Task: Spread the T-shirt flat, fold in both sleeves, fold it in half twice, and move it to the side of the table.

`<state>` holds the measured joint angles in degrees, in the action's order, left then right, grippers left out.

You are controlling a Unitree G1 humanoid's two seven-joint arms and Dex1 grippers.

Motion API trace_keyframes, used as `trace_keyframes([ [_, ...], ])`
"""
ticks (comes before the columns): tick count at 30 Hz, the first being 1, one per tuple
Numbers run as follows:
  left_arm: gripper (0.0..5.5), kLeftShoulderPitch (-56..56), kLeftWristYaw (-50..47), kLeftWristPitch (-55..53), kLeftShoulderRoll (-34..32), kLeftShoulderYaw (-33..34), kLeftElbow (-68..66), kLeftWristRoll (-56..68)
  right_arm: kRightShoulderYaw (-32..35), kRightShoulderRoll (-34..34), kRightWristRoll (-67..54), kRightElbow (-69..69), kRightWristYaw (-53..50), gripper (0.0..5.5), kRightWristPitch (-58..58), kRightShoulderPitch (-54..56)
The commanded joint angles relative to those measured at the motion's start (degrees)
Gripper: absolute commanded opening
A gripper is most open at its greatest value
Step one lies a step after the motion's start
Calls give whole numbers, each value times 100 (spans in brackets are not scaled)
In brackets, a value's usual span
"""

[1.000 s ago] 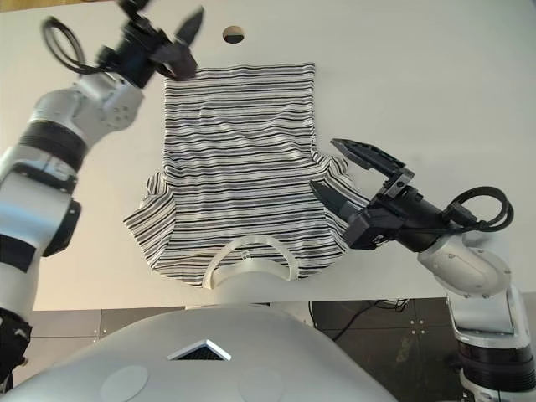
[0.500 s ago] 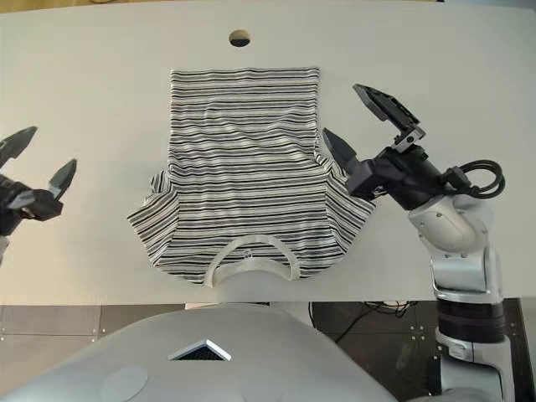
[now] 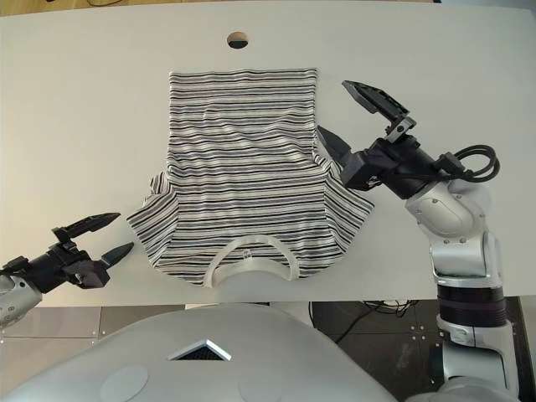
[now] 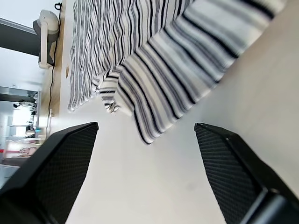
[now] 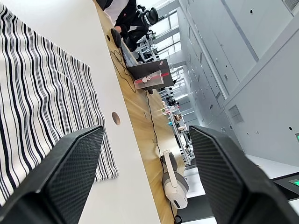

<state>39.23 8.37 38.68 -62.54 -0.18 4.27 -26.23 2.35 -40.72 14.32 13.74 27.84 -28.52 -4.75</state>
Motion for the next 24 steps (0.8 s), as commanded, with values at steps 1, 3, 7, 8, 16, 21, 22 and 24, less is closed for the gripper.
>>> trace_keyframes([
  [1,387,-333,325,-460,249,-295,-174,-774,112,-93,-99,58,53,335,25,-72],
  [3,387,-581,316,-520,422,-405,-102,-923,144,-91,-106,77,48,335,23,-119],
  [7,387,-628,375,-517,538,-563,-19,-1030,213,-96,-109,83,27,335,16,-186],
  [8,387,-613,383,-541,539,-577,-4,-1063,218,-95,-115,83,28,335,13,-190],
  [16,251,-622,347,-848,463,-511,-136,-1383,210,-76,-125,79,12,333,-14,-248],
  [21,162,-1016,427,-840,520,-759,-243,-1599,229,-44,-113,113,-35,333,-19,-348],
  [22,143,-1039,440,-809,516,-808,-242,-1599,246,-47,-118,115,-44,333,-20,-372],
  [24,112,-1086,464,-746,501,-898,-234,-1606,267,-53,-124,122,-54,333,-21,-402],
])
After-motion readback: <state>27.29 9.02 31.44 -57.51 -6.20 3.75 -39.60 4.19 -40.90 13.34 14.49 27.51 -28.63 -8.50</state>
